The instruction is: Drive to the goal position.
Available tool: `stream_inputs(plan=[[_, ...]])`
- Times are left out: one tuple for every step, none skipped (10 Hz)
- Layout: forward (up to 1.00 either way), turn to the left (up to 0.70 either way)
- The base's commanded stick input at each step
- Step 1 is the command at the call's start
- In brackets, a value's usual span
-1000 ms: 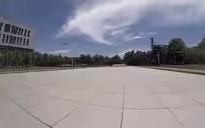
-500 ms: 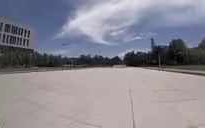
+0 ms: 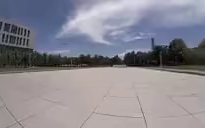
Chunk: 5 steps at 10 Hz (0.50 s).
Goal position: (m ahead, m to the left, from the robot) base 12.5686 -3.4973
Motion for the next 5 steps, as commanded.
stream_inputs(plan=[[1.00,0.00],[1.00,0.00],[1.00,0.00],[1.00,0.00],[1.00,0.00]])
